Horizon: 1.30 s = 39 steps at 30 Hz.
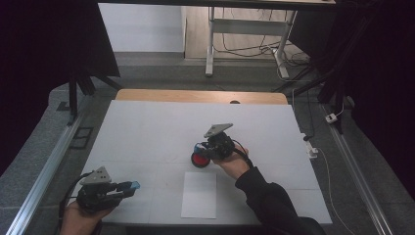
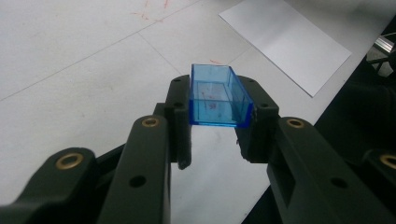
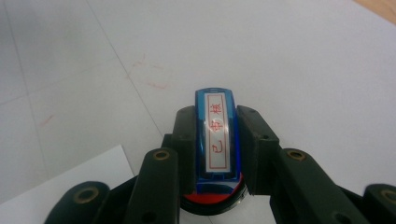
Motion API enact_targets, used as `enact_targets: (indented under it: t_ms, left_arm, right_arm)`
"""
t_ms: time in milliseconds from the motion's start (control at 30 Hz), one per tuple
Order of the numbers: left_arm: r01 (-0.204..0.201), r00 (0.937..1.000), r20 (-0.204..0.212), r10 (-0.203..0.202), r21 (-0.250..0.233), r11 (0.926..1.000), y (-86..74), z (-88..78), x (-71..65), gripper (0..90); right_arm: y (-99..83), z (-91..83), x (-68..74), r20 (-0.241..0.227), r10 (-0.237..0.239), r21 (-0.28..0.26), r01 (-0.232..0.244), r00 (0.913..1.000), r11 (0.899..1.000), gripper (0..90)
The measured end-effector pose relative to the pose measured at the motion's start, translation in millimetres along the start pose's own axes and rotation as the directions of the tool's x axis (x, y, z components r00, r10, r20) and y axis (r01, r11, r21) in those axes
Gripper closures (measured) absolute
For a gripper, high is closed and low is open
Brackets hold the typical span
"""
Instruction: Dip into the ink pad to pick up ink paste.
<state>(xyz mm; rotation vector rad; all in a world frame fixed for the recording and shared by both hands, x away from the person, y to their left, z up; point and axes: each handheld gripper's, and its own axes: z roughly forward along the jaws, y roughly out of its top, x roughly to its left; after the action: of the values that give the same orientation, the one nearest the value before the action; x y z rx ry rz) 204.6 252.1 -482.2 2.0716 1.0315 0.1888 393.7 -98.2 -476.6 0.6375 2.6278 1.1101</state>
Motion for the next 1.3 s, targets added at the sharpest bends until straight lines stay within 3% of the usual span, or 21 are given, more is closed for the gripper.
enact_targets:
  t_ms: [233, 800, 1000, 1300]
  left_arm:
    - [0.002, 1.0000, 0.001, -0.002, 0.001, 1.0000, 0.0, 0.1, 0.2, 68.1]
    - [0.000, 1.0000, 0.003, 0.000, 0.002, 1.0000, 0.0, 0.1, 0.1, 68.1]
    - [0.000, 1.0000, 0.003, 0.000, 0.003, 1.0000, 0.0, 0.2, 0.1, 68.1]
    - [0.001, 1.0000, 0.003, -0.001, 0.007, 1.0000, 0.3, 0.7, 0.0, 68.0]
  right_arm:
    - [3.7, -6.2, 2.0, -0.016, -0.001, -0.010, 0.001, 0.9999, 1.000, 70.4]
    - [-1.3, 6.2, 4.6, -0.015, -0.023, 0.053, 0.024, 0.9996, 0.998, 70.4]
    - [-1.1, 7.7, 4.7, -0.015, 0.004, 0.056, -0.003, 0.9999, 0.998, 70.5]
    - [1.0, 9.6, 16.0, 0.037, -0.086, 0.075, 0.083, 0.9956, 0.994, 70.7]
